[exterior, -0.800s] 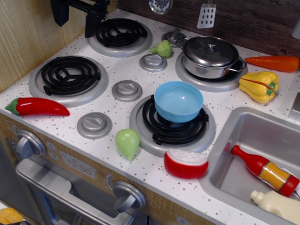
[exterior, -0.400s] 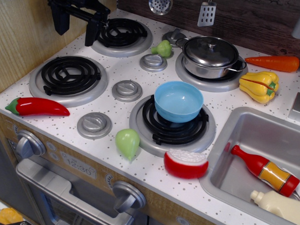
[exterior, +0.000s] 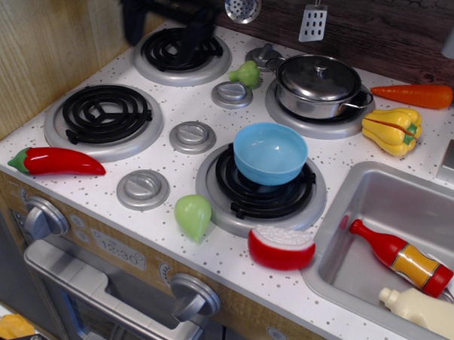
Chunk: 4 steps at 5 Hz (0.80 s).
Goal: Put pear in bowl
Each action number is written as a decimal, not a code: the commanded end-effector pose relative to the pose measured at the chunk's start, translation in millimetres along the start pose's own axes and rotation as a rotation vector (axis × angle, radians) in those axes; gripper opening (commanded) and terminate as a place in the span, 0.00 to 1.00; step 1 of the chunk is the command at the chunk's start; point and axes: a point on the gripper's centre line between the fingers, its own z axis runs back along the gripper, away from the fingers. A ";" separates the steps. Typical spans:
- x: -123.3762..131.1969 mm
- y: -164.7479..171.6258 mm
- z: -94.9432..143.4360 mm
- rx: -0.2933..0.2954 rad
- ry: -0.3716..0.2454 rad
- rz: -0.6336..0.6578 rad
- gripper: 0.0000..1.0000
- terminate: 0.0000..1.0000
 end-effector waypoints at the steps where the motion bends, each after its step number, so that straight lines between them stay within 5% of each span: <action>1: -29.8 -35.9 33.1 -0.040 -0.029 0.113 1.00 0.00; 2: -54.9 -58.7 33.7 -0.062 -0.022 0.159 1.00 0.00; 4: -86.0 -76.3 -1.3 -0.096 -0.080 0.217 1.00 0.00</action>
